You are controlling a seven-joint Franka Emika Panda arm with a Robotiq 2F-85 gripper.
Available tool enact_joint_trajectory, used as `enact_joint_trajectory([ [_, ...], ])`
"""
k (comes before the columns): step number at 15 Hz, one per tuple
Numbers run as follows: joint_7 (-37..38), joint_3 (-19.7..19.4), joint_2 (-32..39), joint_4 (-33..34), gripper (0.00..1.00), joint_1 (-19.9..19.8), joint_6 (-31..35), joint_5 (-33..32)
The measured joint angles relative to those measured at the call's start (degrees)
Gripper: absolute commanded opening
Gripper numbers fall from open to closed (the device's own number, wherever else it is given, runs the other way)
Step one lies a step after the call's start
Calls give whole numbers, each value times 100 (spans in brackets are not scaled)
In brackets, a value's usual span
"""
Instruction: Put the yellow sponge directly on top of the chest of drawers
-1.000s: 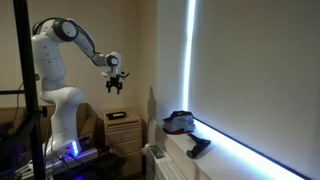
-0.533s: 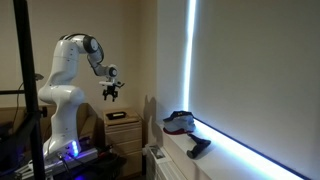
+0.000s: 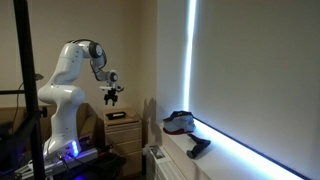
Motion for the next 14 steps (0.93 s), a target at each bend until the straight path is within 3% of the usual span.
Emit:
enact_joint_trajectory([
  [6,1807,-161,1364,1325,100,443,800,363],
  [8,2067,-225,1596,1663,100,504,826,370],
  [12,2182,-342,1695,1747,100,578,776,216],
  [14,2717,-495,1881,1795,100,690,970,246],
])
